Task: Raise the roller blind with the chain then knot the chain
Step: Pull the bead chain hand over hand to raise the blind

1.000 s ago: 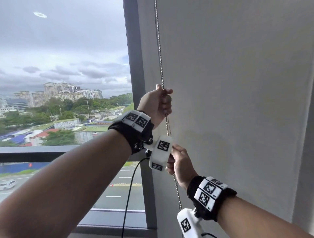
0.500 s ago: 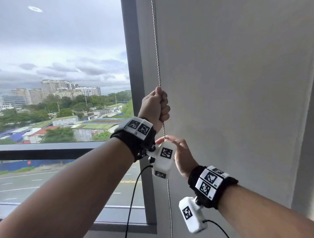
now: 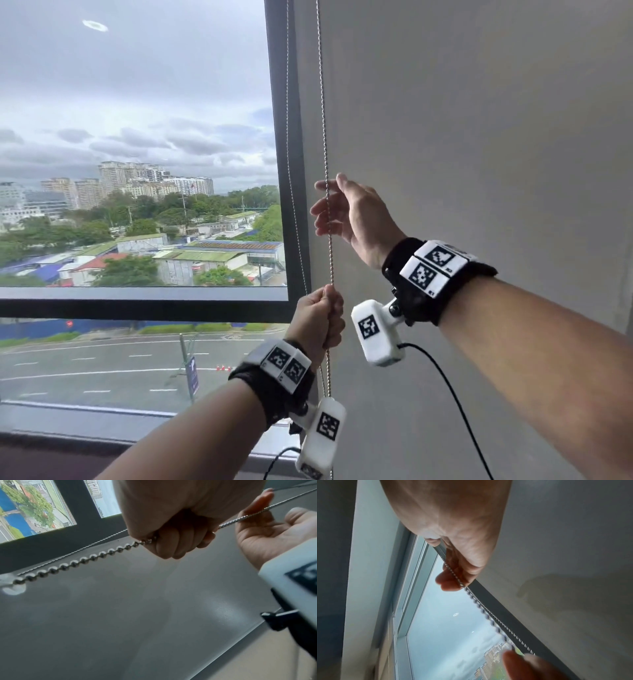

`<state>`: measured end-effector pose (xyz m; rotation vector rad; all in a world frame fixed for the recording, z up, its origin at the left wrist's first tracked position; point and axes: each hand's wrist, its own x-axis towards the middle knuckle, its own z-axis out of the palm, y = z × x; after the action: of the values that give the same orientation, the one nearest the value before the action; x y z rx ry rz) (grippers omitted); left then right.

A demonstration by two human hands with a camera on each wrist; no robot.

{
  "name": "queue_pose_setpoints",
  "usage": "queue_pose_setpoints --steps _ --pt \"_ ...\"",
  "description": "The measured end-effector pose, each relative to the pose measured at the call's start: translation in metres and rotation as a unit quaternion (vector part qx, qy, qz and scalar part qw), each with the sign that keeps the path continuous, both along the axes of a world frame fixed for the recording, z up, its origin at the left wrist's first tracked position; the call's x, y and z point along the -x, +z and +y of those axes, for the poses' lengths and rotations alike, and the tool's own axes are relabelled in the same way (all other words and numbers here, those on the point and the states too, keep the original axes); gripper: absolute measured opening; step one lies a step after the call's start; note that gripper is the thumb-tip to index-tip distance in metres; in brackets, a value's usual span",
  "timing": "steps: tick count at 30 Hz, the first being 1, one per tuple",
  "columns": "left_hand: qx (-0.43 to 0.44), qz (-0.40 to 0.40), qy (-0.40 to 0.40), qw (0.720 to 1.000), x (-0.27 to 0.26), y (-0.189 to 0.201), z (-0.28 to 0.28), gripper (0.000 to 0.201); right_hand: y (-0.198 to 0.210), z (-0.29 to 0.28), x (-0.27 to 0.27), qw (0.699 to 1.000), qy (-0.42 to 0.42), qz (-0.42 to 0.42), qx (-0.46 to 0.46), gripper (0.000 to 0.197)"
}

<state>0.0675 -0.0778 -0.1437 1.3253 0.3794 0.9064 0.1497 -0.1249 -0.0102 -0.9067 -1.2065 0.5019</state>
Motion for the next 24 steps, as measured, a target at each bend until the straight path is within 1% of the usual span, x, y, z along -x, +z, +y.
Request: queue_pose_setpoints --steps 3,7,12,16,19,22,24 --pt "0.002 0.018 0.015 1.000 0.002 -0.006 -0.002 0.039 0.001 0.008 0.009 0.999 0.008 0.025 0.018 0.039" --pt "-0.010 0.035 0.022 0.999 0.002 -0.005 -0.006 0.040 -0.002 0.012 0.018 0.998 -0.003 0.060 -0.009 0.040" --pt "0.015 0.030 -0.013 0.999 0.003 -0.008 -0.003 0.049 -0.006 0.014 0.020 0.997 0.009 0.073 -0.018 0.039" --pt "0.031 0.024 -0.055 0.998 0.009 -0.007 0.005 0.043 -0.013 0.012 0.017 0.997 0.007 0.081 -0.016 0.040" --pt "0.035 -0.018 -0.085 0.996 0.012 0.008 0.009 0.046 -0.022 0.009 0.013 0.997 -0.002 0.077 -0.012 0.041" --pt "0.011 -0.047 -0.078 0.996 0.013 0.037 0.014 0.047 -0.039 0.006 0.011 0.997 -0.016 0.073 -0.013 0.044" --pt "-0.010 -0.074 -0.090 0.993 0.013 0.060 0.016 0.050 -0.056 0.003 0.013 0.997 -0.027 0.068 -0.006 0.051"
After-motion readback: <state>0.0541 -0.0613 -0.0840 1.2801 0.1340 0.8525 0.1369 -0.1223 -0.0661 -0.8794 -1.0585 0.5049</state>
